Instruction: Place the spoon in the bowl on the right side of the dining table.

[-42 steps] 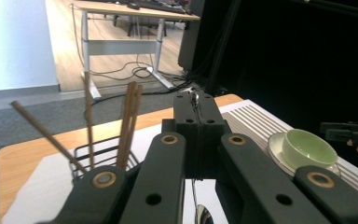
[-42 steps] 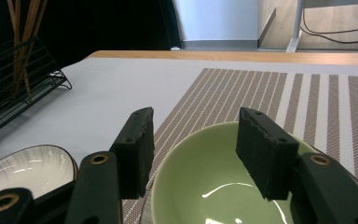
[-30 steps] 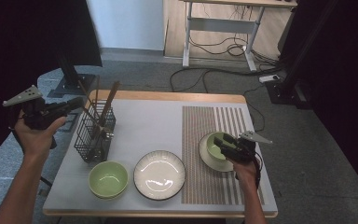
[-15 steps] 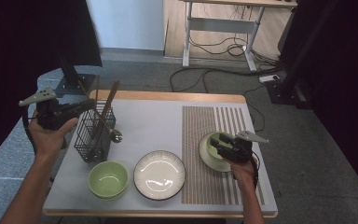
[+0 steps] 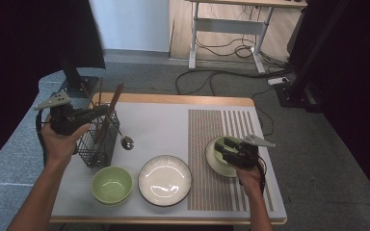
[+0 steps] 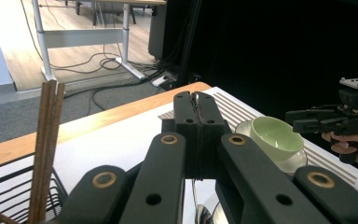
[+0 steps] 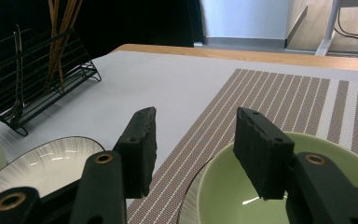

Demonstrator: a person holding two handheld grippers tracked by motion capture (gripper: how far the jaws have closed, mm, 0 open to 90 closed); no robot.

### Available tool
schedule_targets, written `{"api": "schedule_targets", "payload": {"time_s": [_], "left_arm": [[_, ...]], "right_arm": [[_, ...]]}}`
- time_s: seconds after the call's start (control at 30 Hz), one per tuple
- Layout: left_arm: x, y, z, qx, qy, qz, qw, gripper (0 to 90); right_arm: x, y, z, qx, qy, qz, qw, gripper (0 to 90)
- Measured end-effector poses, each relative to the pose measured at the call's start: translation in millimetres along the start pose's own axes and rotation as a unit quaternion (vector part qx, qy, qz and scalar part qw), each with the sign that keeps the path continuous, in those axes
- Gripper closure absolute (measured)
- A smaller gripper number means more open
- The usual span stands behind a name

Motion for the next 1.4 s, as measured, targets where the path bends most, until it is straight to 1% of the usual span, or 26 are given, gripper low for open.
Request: {"api": "schedule_targets", "payload": {"time_s": [0.3, 0.67, 1.07, 1.4], "left_arm": [[-5.4, 11.0, 0.9, 0.008, 0.004, 0.008, 0.9999, 89.9], [-13.1, 28.3, 4.3, 0.018, 0.007, 0.021, 0.9996, 89.9], [-17.3, 38.2, 7.4, 0.024, 0.007, 0.028, 0.9993, 89.9], [-20.5, 45.4, 10.0, 0.029, 0.007, 0.033, 0.999, 89.9]], "right_arm": [[6.2, 1.4, -1.5, 0.0, -0.007, -0.009, 0.9999, 49.2], [15.6, 4.0, -3.2, 0.003, -0.019, -0.022, 0.9996, 50.0], [24.0, 6.9, -4.3, 0.006, -0.028, -0.033, 0.9991, 50.1], [27.2, 8.5, -4.3, 0.007, -0.03, -0.038, 0.9988, 50.1]]}}
Point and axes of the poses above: each handheld gripper's, and its own axes: y roughly forward along the jaws, z roughly out of its underside, x roughly to its left, the point moved 1 cm from there along y, roughly forward along the jaws, and after that the axes turned 9 degrees about z, right-handed, at the moved point
